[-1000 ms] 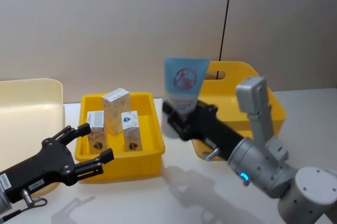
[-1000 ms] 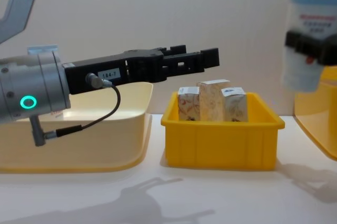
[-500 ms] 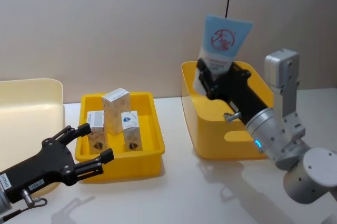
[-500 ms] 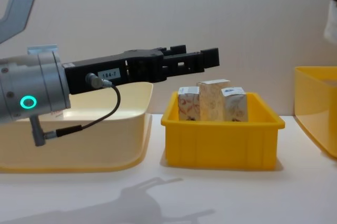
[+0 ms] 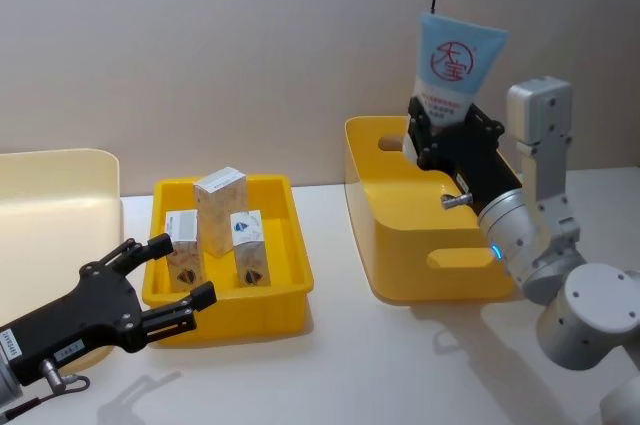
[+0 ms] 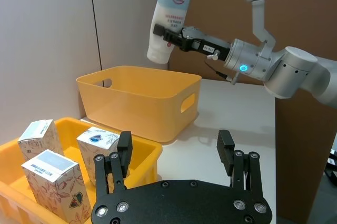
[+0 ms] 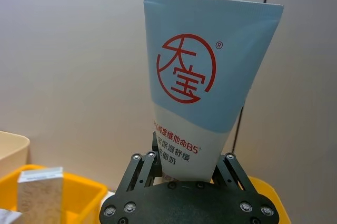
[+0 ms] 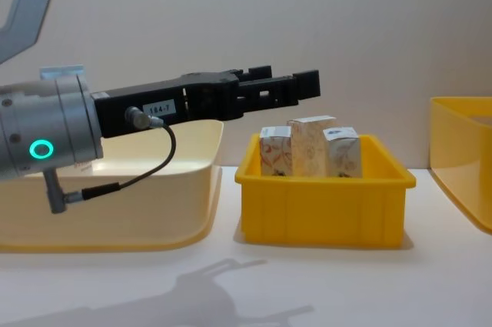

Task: Bimanual collaborative sorting of washing and personal care products

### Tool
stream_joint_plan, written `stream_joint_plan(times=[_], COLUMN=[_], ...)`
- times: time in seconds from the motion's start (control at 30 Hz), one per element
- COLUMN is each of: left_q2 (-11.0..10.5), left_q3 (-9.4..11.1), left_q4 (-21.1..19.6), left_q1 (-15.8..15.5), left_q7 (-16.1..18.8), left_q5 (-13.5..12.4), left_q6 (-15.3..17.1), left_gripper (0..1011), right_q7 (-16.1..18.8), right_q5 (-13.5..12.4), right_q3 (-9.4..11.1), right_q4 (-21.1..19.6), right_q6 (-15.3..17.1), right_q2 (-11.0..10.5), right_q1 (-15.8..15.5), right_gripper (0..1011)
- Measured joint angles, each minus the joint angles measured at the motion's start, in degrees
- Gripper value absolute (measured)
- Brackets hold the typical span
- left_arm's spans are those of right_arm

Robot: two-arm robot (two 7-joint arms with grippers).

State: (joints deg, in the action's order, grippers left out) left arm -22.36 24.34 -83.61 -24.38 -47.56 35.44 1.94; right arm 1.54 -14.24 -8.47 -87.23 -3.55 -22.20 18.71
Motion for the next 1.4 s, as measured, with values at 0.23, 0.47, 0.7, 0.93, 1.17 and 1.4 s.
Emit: stream_joint_plan(times=[0.23, 0.47, 0.7, 0.93, 1.17, 1.4], left_q2=[0.0, 0.0, 0.0, 0.0, 0.0, 0.0], left_q3=[0.0, 0.0, 0.0, 0.0, 0.0, 0.0], left_q4=[0.0, 0.0, 0.0, 0.0, 0.0, 0.0], left_q1=[0.0, 0.0, 0.0, 0.0, 0.0, 0.0], left_q7=[0.0, 0.0, 0.0, 0.0, 0.0, 0.0], left_q5=[0.0, 0.0, 0.0, 0.0, 0.0, 0.0], left_q6=[0.0, 0.0, 0.0, 0.0, 0.0, 0.0], left_gripper=[1003, 1003, 1003, 1003, 1003, 1003], right_q7=[-2.8, -5.5, -7.6, -9.8, -10.4, -9.5], right_q5=[1.6, 3.2, 4.8, 6.4, 7.1, 7.0], right_q3=[0.2, 0.2, 0.1, 0.1, 0.3, 0.4], right_q4=[0.8, 2.0, 2.9, 3.8, 4.0, 3.6], right_q6=[3.5, 7.0, 9.4, 10.9, 11.4, 12.0], right_q2=[1.0, 2.3, 3.2, 4.1, 4.5, 4.5], right_q1=[0.3, 0.8, 1.3, 1.7, 1.8, 1.3], right_gripper=[391, 392, 391, 391, 391, 391])
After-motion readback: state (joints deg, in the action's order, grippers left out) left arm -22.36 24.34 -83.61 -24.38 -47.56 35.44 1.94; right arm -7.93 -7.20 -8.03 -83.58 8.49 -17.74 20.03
